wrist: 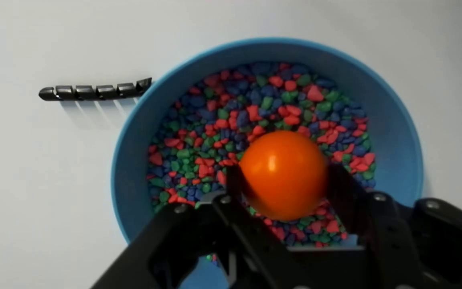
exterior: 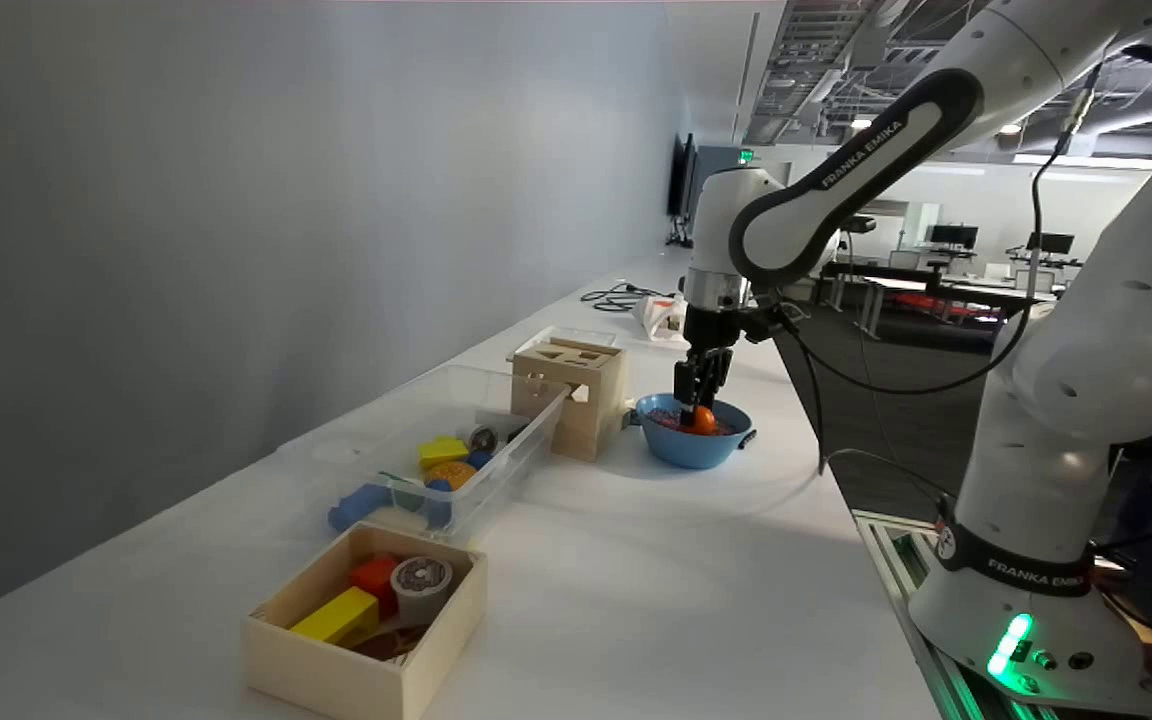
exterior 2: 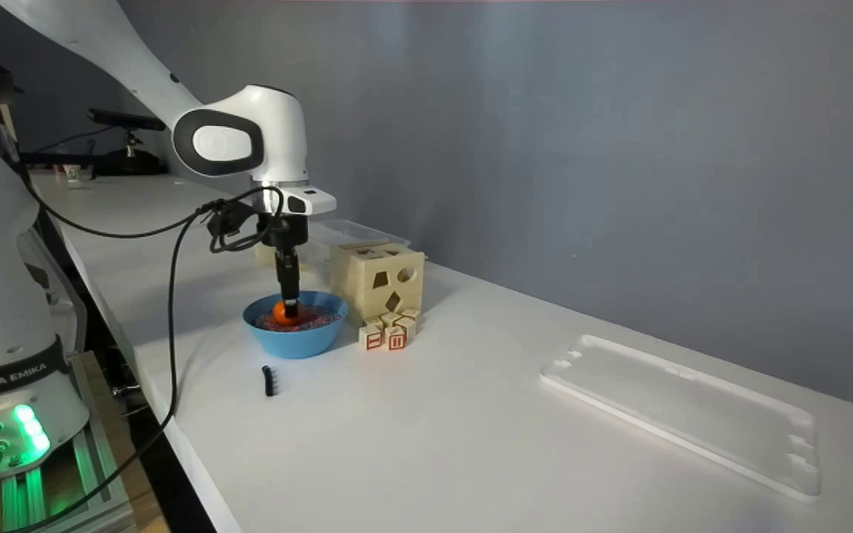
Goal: Move the orange ball from the blue bowl to the tote
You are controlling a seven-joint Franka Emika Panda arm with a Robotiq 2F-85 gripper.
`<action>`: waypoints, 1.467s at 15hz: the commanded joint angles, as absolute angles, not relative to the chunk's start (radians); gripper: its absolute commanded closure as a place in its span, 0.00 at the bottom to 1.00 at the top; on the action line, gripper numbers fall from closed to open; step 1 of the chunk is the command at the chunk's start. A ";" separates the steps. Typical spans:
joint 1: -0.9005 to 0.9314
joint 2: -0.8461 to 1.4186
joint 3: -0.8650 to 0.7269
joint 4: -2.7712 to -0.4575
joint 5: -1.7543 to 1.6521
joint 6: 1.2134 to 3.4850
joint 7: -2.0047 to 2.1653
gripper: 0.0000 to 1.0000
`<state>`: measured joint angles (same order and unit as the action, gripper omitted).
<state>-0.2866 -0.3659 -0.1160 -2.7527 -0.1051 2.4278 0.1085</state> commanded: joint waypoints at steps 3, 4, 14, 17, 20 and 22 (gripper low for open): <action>-0.274 -0.495 -0.095 -2.746 -0.139 2.325 0.116 0.69; -0.268 -0.543 -0.088 -2.745 -0.139 2.297 0.107 0.69; -0.057 -0.649 0.076 -2.658 -0.114 2.387 0.124 0.69; -0.086 -0.539 0.180 -2.563 -0.170 2.498 0.204 0.69; -0.172 -0.393 0.278 -2.441 -0.282 2.539 0.322 0.69; -0.195 -0.298 0.302 -2.345 -0.341 2.491 0.369 0.69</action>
